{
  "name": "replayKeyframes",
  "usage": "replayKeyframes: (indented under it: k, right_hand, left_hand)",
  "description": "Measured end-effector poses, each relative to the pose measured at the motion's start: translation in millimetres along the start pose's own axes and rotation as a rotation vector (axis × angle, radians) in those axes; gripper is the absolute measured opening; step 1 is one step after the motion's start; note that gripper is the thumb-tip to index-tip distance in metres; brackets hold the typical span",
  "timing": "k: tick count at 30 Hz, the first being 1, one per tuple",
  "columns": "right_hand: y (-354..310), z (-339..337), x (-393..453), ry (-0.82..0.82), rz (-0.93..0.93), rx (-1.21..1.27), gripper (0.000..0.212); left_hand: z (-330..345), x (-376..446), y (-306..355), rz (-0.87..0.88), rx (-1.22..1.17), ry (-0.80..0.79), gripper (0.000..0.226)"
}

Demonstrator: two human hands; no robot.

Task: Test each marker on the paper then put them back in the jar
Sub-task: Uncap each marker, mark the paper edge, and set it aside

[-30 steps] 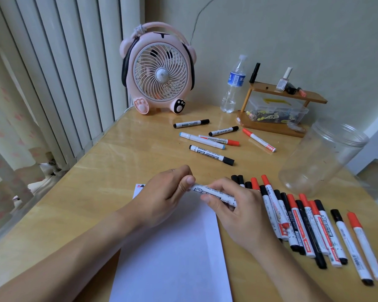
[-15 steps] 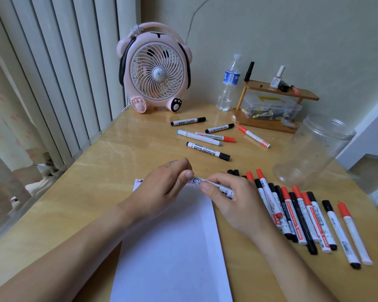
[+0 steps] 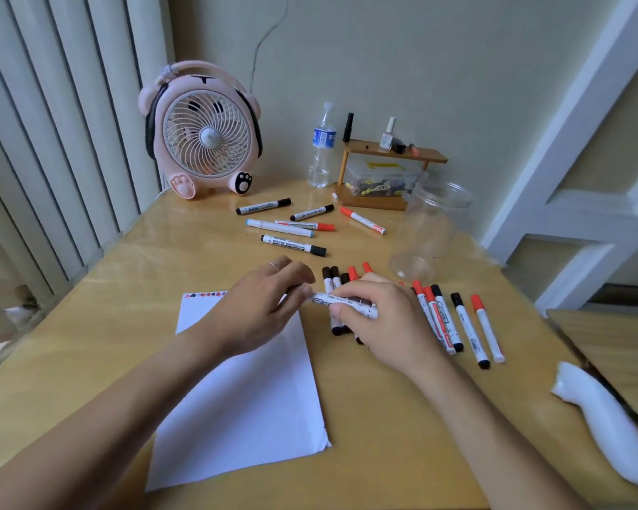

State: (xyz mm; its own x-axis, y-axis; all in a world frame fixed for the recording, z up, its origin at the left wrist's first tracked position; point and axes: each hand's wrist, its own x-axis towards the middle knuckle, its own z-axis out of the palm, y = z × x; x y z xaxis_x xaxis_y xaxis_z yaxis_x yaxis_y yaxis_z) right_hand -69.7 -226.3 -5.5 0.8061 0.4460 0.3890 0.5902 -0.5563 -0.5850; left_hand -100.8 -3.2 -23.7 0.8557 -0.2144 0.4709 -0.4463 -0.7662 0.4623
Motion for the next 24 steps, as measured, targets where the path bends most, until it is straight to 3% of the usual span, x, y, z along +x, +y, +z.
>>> replayKeyframes:
  k: [3,10,15,19,21,24]
  right_hand:
    - [17,-28,-20,0.124,0.073,-0.057,0.013]
    - [57,-117,-79,0.378,0.191,-0.148,0.012]
    - [94,-184,-131,0.6,0.297,-0.182,0.006]
    - [149,-231,-178,0.826,0.538,-0.26,0.01]
    - [179,-241,-204,0.804,0.724,-0.277,0.012]
    - [230,-226,-247,0.59,1.028,-0.266,0.01]
  left_hand:
    - [23,11,38,-0.014,-0.013,0.039,0.022]
    - [97,34,128,0.066,-0.132,0.052,0.061]
    - [160,44,181,0.126,-0.213,-0.102,0.073]
    - [204,44,200,0.121,-0.172,-0.241,0.066]
    - [217,44,202,0.118,-0.072,-0.227,0.052]
    - [224,45,201,0.138,0.011,-0.211,0.043]
